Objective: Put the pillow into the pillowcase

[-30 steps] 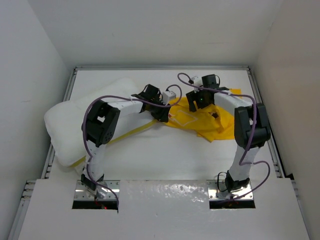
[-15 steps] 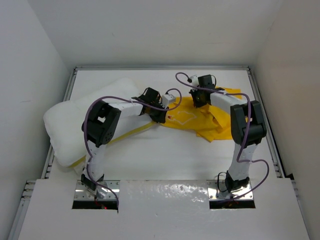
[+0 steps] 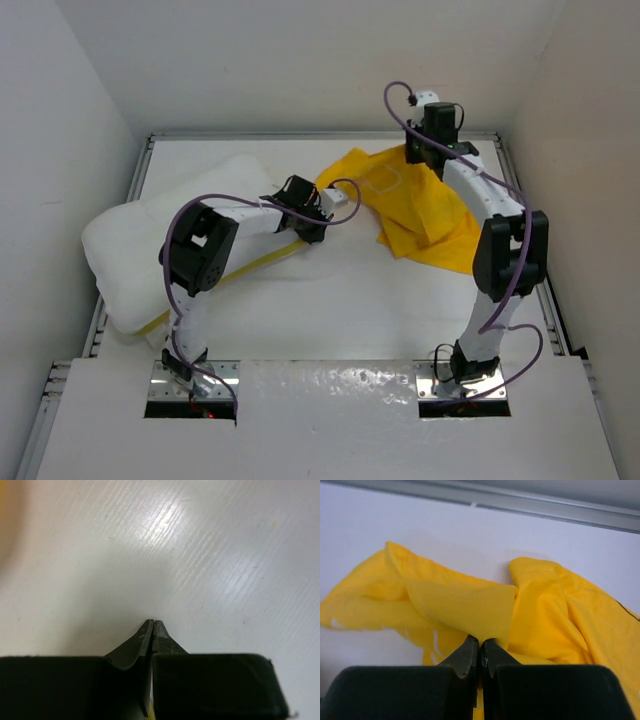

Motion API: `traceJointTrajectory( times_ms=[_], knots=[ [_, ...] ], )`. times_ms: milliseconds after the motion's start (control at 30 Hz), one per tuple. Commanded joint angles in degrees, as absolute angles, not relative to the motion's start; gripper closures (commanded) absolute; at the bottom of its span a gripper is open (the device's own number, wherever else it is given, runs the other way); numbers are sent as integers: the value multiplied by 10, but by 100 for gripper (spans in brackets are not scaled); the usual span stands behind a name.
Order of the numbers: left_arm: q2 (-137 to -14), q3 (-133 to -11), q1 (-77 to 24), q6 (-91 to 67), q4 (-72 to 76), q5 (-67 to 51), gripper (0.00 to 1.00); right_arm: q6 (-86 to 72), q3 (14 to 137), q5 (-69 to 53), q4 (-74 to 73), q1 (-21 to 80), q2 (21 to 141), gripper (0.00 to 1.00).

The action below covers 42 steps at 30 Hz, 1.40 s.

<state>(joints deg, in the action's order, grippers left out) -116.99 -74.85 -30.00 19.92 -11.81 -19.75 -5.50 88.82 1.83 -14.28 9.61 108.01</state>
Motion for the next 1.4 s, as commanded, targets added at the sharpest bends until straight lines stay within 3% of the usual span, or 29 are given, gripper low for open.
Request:
traceJointTrajectory(
  times_ms=[0,133,200,333,367,467,600,633,733,933,1000,1033,1100,1133,1367],
  knots=[
    [-1158,-737,-288,215,-134,-164,100,-108,911,2,-127,53,1079,100],
    [-1159,-745,-288,220,-136,-159,100,-96,903,-32,-140,52,1092,95],
    [-1162,-785,-288,235,-164,-171,100,-91,898,-62,-143,52,1090,100],
    [-1155,-897,-288,255,-231,-247,68,-89,872,-128,-139,62,1077,100],
    [-1154,-916,-288,258,-230,-265,51,-91,855,-140,-136,68,1071,100],
    [-1167,-971,-289,242,-191,-249,26,-86,839,-183,-148,94,1055,100],
    [-1191,-995,-291,240,-164,-264,13,-95,837,-234,-170,126,1026,100],
    [-1194,-993,-292,242,-161,-278,3,-116,833,-249,-160,131,1010,100],
    [-1194,-970,-293,217,-125,-321,0,-159,812,-270,-128,134,981,100],
    [-1203,-949,-292,182,-68,-285,1,-179,796,-306,-126,141,956,100],
    [-1206,-949,-288,182,-68,-277,13,-173,795,-301,-135,141,953,100],
    [-1207,-950,-287,185,-76,-277,46,-170,795,-291,-144,140,953,100],
    [-1203,-948,-281,185,-92,-277,96,-167,792,-241,-151,138,957,100],
    [-1201,-948,-279,187,-113,-270,100,-169,790,-223,-156,135,961,100],
    [-1165,-907,-251,282,-221,-229,100,-260,800,-123,-143,44,1015,100]
  ],
)
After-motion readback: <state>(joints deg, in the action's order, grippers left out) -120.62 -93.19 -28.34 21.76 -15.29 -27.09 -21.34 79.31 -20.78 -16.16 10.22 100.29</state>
